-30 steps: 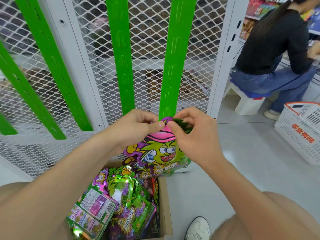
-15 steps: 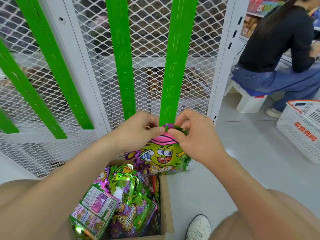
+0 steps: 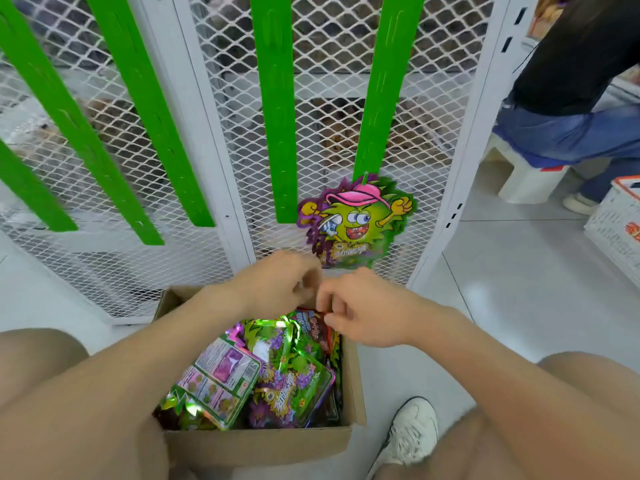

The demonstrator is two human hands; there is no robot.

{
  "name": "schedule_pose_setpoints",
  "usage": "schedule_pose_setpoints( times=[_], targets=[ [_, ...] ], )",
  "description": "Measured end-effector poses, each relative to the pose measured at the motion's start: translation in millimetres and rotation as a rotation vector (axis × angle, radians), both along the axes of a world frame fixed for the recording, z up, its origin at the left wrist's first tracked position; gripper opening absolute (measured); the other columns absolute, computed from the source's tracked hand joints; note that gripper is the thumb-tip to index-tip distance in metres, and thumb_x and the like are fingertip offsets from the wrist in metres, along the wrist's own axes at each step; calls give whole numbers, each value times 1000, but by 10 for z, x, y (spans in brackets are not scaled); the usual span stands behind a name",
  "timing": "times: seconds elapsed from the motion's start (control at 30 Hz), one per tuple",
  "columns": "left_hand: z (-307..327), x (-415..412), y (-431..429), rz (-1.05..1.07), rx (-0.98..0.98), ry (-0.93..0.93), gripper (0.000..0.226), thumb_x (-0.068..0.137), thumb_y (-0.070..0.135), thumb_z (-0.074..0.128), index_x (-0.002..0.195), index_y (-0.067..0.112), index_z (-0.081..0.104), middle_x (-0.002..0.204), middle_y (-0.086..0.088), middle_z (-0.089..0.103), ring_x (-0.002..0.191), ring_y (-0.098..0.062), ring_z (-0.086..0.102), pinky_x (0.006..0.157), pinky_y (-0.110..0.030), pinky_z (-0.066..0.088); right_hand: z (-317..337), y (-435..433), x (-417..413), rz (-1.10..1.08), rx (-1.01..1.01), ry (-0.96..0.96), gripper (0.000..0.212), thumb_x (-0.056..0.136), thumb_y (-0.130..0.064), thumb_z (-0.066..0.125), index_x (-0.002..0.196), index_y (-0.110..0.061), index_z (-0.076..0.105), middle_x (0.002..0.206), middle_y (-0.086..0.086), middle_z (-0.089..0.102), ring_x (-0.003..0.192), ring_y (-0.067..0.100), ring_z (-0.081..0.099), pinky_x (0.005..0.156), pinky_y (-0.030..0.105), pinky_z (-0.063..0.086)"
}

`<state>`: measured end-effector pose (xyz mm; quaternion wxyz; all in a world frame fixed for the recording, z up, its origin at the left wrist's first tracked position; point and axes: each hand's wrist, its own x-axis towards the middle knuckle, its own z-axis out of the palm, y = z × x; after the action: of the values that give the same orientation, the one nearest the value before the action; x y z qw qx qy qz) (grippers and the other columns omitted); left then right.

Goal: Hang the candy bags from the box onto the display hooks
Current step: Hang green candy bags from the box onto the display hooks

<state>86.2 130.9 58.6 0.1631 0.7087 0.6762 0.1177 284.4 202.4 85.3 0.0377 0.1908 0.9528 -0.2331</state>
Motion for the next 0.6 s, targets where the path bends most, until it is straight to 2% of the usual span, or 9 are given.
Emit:
schedule_pose_setpoints(
  times=[0.1,0.17,0.23,0.33,0.4,0.43,0.5,0.57,0.6],
  targets=[
    [-483,-250,-214,-51,-460,181,22,96,17,63,116,24,71,119,1,72,108,-20,66,93,-36,53,-328,-38,-155,59,6,-224,18,100,-17,57,109,-18,72,87,1,72,91,22,63,81,36,54],
    [-827,-434,-392,24,-607,215,36,98,10,60,131,23,65,131,-5,66,118,-26,62,100,-42,53,-520,-33,-251,48,43,-300,22,100,-16,52,108,-16,73,92,5,73,98,28,63,78,37,51],
    [-1123,-579,-586,69,-657,221,50,97,5,60,143,24,55,138,-7,60,123,-29,62,99,-48,55,-698,-7,-330,28,56,-346,22,100,-17,51,106,-15,73,95,8,73,96,30,65,80,38,52],
    [-1455,-670,-836,50,-609,263,63,92,20,72,149,27,44,136,-4,53,125,-32,59,96,-53,55,-962,7,-431,9,46,-402,19,100,-17,53,90,-12,68,84,9,67,82,31,65,81,38,50],
    [-1579,-616,-937,37,-554,367,73,88,25,79,149,26,41,141,-4,45,127,-33,55,96,-54,52,-1095,-27,-486,20,47,-438,23,100,-15,52,77,-12,56,76,9,57,71,28,58,77,44,55],
    [-1630,-578,-972,42,-525,429,76,87,23,81,150,24,38,143,-4,42,130,-34,51,99,-53,50,-1136,-61,-516,26,48,-463,23,100,-14,51,78,-11,54,77,9,53,70,27,55,75,46,57],
    [-1696,-521,-1021,38,-456,506,80,87,14,81,152,20,35,149,-5,36,137,-34,41,108,-52,42,-1209,-132,-572,51,58,-508,18,100,-11,50,87,-6,61,82,11,54,71,25,54,70,44,56],
    [-1721,-521,-1017,10,-373,533,68,89,14,80,146,21,44,148,-4,42,139,-33,38,113,-50,37,-1283,-188,-617,88,63,-524,20,96,-9,51,82,-4,64,75,12,53,67,27,55,67,45,57],
    [-1725,-541,-995,0,-305,513,51,91,17,79,134,23,53,139,-1,52,135,-31,42,111,-48,37,-1328,-203,-635,99,55,-524,21,94,-11,52,78,-4,64,71,13,54,67,31,57,66,50,59]
  ],
)
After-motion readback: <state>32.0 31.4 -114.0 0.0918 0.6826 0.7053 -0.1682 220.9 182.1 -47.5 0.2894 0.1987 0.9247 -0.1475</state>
